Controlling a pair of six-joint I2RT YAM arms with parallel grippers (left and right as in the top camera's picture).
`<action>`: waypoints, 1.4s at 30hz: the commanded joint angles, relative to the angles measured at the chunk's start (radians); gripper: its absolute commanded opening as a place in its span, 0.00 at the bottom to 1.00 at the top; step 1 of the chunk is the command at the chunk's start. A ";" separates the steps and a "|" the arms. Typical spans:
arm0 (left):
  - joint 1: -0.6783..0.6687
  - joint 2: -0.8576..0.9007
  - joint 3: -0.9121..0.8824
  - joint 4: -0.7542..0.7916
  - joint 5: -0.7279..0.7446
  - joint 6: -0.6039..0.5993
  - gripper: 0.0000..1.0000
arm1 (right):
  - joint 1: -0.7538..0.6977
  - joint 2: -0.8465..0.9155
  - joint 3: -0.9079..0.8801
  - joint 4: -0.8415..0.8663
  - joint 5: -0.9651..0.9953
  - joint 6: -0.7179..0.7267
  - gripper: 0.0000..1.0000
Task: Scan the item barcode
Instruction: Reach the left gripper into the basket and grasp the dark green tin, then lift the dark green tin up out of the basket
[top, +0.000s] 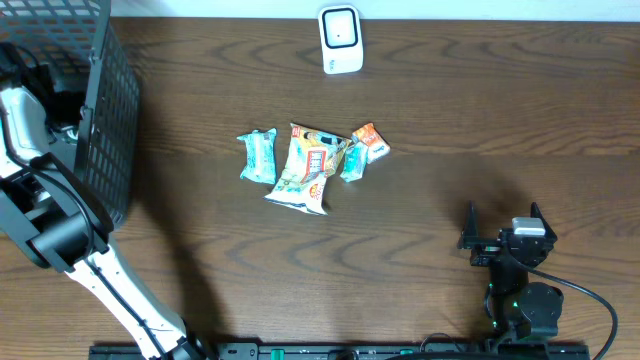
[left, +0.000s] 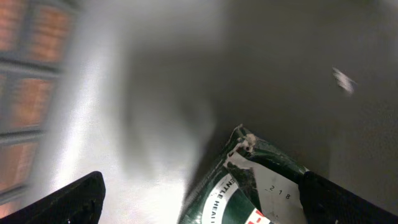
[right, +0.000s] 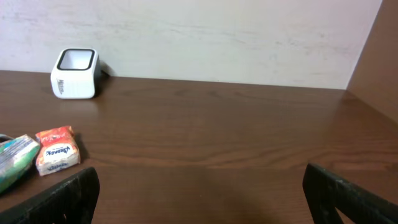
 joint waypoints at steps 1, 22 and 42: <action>-0.003 0.014 -0.040 -0.013 0.133 0.098 0.98 | 0.007 -0.002 -0.002 -0.003 0.005 0.003 0.99; 0.010 0.014 -0.066 -0.013 -0.028 -0.179 0.99 | 0.007 -0.002 -0.002 -0.003 0.005 0.003 0.99; 0.020 -0.071 -0.064 -0.079 0.100 -0.694 1.00 | 0.007 -0.002 -0.002 -0.003 0.005 0.003 0.99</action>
